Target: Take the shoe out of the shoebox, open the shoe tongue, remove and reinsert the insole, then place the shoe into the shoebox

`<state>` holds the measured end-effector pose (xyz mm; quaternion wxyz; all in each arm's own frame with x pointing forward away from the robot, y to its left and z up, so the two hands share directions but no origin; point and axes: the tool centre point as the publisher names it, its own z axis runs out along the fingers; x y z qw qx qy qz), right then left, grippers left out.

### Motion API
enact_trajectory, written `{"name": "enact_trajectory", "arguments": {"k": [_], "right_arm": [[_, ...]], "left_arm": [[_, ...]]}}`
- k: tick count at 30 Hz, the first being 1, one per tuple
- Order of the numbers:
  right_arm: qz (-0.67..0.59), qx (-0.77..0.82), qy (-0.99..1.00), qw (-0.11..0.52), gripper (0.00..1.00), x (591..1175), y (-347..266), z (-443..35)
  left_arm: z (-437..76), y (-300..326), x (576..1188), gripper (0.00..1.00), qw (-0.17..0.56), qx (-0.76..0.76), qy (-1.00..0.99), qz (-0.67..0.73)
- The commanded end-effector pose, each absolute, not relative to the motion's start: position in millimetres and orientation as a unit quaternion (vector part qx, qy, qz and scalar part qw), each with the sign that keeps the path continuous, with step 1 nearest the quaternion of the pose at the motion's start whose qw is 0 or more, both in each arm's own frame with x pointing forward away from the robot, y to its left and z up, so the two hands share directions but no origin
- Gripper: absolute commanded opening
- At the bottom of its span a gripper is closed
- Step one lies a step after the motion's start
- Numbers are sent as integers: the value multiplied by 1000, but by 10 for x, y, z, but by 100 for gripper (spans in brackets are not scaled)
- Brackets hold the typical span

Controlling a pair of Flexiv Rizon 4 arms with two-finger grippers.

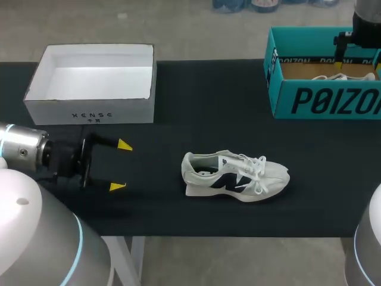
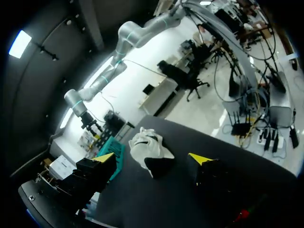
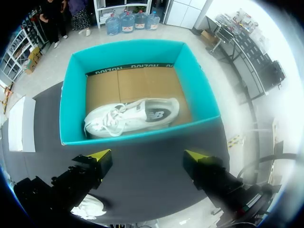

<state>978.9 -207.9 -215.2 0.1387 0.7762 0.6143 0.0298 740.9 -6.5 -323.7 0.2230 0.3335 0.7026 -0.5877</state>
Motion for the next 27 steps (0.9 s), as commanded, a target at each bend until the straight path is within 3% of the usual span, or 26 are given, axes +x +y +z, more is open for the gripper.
{"name": "enact_trajectory", "arguments": {"k": [1, 27], "right_arm": [[31, 776, 614, 139, 100, 9782, -2082, -2155], [31, 776, 614, 139, 100, 9782, -2082, -2155]], "left_arm": [[-3435, -81, 7479, 100, 143, 227, 708, -653], [-3961, -678, 7746, 100, 30, 138, 744, -653]]}}
